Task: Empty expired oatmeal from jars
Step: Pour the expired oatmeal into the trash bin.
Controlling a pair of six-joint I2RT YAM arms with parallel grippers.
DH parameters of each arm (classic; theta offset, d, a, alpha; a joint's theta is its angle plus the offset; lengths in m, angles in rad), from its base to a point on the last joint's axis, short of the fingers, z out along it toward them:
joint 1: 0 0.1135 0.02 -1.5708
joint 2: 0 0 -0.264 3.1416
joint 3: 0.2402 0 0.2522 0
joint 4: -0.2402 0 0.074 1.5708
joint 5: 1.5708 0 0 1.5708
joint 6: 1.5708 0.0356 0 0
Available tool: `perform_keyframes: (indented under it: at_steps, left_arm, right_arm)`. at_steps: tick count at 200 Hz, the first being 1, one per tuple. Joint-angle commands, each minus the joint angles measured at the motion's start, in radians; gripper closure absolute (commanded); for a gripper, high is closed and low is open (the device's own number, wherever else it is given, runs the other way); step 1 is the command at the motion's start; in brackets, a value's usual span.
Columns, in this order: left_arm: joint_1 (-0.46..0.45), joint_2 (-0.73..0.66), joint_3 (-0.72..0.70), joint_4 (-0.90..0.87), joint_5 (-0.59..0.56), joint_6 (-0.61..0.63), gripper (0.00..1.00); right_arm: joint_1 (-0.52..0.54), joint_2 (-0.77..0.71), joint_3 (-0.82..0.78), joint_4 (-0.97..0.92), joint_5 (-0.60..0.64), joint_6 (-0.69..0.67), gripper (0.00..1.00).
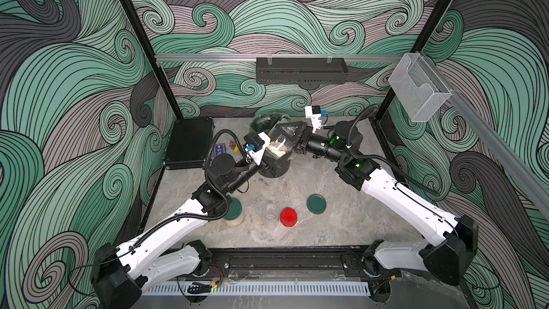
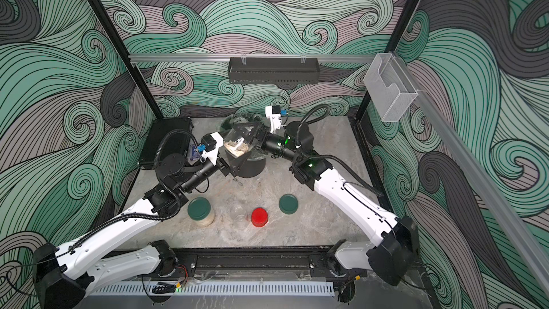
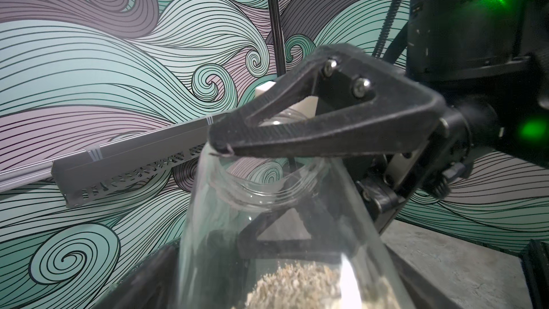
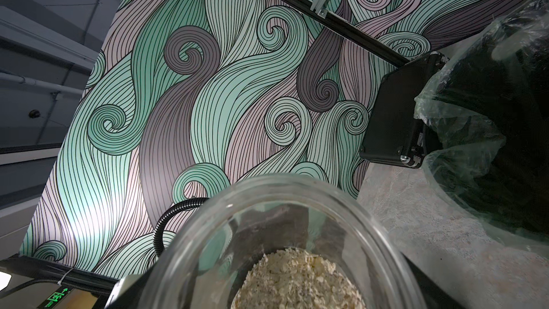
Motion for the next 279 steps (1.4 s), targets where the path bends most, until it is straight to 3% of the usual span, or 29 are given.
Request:
perform_keyframes:
  at_steps: [1,51,74,113,131,146,196,211,224,279]
  left_arm:
    - [0.002,0.01,0.057,0.071,-0.03,0.013,0.01]
    - [0.002,0.014,0.064,0.118,-0.036,0.044,0.06]
    - [0.002,0.019,0.07,0.118,-0.034,0.049,0.15]
    - [0.003,0.005,0.087,0.067,-0.016,0.05,0.52]
    - [0.001,-0.003,0.1,0.026,-0.018,0.05,0.77]
    - [0.002,-0.012,0.108,-0.006,-0.036,0.046,1.0]
    - [0.003,-0.047,0.101,-0.053,-0.168,0.022,1.0]
    - [0.003,-0.05,0.101,-0.065,-0.209,0.011,1.0]
    - [0.004,-0.053,0.104,-0.079,-0.226,0.008,1.0]
    - [0.003,-0.058,0.122,-0.132,-0.277,-0.014,1.0]
  right_arm:
    - [0.016,-0.002,0.048,0.083,-0.03,0.02,0.89]
    - [0.02,0.018,0.05,0.104,-0.035,0.046,0.89]
    - [0.02,0.02,0.057,0.105,-0.039,0.047,0.89]
    - [0.02,0.025,0.056,0.112,-0.044,0.048,0.88]
    - [0.018,0.029,0.055,0.124,-0.055,0.052,0.86]
    - [0.017,0.029,0.051,0.134,-0.065,0.052,0.78]
    - [0.006,0.002,0.009,0.16,-0.107,0.023,0.18]
    - [0.004,-0.008,-0.005,0.155,-0.115,0.018,0.06]
    - [0.003,-0.015,-0.017,0.142,-0.118,0.019,0.01]
    - [-0.01,-0.061,-0.069,0.103,-0.124,0.018,0.01]
